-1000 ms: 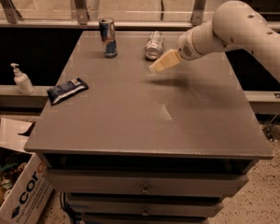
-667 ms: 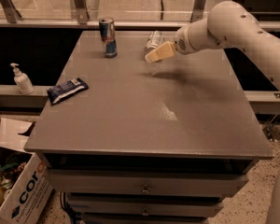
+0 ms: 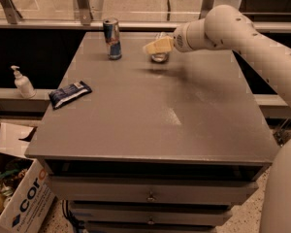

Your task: Pick 7up can

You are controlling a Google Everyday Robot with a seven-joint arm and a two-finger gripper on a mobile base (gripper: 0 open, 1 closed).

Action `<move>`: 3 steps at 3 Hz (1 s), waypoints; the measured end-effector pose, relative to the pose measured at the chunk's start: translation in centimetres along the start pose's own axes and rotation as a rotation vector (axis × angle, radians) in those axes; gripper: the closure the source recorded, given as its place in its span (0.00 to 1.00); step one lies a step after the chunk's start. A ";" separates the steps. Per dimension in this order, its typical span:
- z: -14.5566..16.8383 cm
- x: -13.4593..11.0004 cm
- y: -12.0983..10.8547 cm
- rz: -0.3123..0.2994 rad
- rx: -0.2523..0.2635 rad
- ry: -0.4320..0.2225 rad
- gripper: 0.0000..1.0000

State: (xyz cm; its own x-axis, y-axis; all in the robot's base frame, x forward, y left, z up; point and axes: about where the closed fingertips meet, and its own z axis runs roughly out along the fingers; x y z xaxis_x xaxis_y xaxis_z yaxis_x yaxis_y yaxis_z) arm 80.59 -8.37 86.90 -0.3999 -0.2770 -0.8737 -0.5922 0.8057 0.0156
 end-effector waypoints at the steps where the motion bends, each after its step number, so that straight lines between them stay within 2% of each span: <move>1: 1.5 0.4 0.4 0.021 0.026 0.002 0.00; 2: 2.8 1.1 0.9 0.022 0.047 0.011 0.00; 3: 3.7 2.1 1.1 0.010 0.066 0.018 0.18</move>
Offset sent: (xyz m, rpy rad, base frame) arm 0.0135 0.0246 -0.0348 -0.0279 0.0047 -0.0810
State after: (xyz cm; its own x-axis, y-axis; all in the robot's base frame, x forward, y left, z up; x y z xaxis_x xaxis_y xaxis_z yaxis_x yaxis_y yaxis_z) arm 81.72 -6.09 83.30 -0.4187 -0.2775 -0.8647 -0.5406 0.8412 -0.0082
